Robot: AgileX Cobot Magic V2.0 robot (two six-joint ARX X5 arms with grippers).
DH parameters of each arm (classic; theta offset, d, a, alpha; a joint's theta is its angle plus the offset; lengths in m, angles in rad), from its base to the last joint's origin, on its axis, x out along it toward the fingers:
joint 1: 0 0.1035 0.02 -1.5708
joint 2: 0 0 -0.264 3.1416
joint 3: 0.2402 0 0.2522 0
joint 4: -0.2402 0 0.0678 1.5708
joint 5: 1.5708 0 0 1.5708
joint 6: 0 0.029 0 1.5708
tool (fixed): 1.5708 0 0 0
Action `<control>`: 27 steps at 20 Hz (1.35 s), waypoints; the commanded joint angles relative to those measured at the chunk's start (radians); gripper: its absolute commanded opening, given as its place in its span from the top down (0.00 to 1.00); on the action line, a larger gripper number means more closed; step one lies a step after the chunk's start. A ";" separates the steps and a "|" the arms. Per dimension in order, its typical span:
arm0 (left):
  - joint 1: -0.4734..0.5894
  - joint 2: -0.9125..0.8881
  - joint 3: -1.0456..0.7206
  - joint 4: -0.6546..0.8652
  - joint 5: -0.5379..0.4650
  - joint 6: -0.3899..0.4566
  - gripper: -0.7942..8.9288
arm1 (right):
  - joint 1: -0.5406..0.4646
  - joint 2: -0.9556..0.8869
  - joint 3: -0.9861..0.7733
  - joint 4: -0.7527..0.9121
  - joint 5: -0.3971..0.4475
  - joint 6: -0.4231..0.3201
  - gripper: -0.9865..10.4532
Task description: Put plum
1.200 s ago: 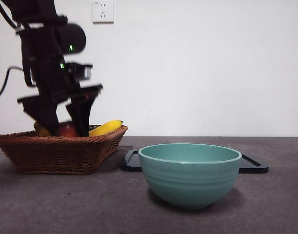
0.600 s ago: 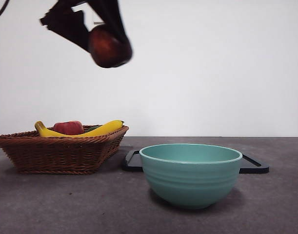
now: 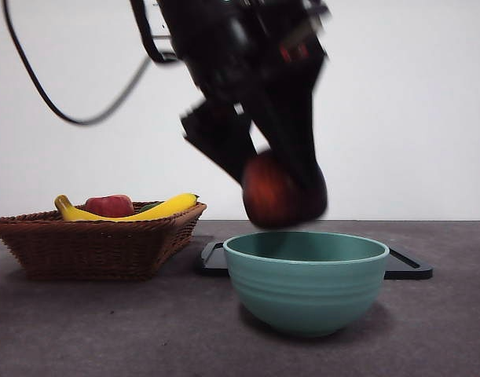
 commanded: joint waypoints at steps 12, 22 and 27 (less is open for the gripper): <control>-0.070 0.143 0.018 0.084 -0.127 0.108 0.66 | 0.004 0.008 0.020 0.011 -0.002 0.003 0.54; -0.073 0.143 0.019 0.063 -0.127 0.117 0.53 | 0.004 0.008 0.020 0.011 -0.002 0.003 0.54; -0.055 0.099 0.070 0.040 -0.127 0.109 0.53 | 0.004 0.008 0.020 0.011 -0.002 0.003 0.54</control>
